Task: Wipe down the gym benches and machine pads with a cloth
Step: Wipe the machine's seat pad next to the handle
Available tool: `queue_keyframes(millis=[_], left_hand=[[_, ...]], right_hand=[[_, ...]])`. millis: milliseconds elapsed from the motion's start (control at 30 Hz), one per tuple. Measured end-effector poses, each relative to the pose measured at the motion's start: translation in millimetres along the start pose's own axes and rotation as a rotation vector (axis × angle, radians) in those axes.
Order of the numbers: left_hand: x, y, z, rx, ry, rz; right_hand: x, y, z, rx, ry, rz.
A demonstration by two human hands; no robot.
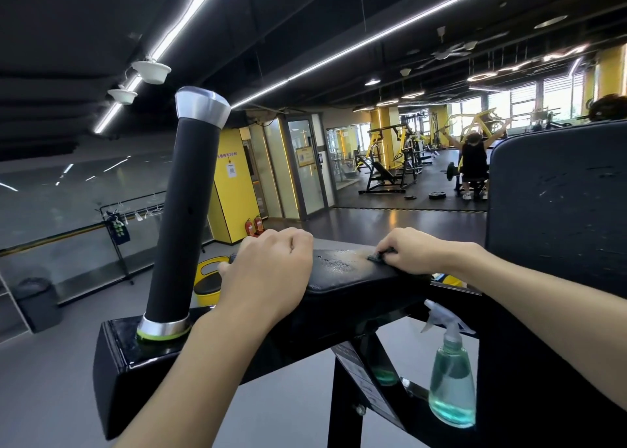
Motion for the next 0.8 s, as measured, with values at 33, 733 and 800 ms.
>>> queue_keyframes(millis=[33,733,800], left_hand=[[0.4,-0.3,-0.3,0.001,-0.002,0.000],[0.9,0.6,-0.7,0.003,0.010,0.002],[0.1,0.8,-0.5,0.003,0.016,-0.001]], right_hand=[[-10.2,6.2,-2.3,0.010,-0.033,-0.044],[-10.3,58.2,-13.0,0.164,-0.111,-0.056],[-25.1,69.5,-14.4,0.151,-0.191,-0.108]])
Point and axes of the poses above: each hand's wrist, its own y-axis away from the middle knuckle, its own z-axis out of the palm, x = y × z, the point moved 10 cm from there along -y, towards the middle knuckle, and after that the axes turned 7 degrees about z, right-handed, at the moved point
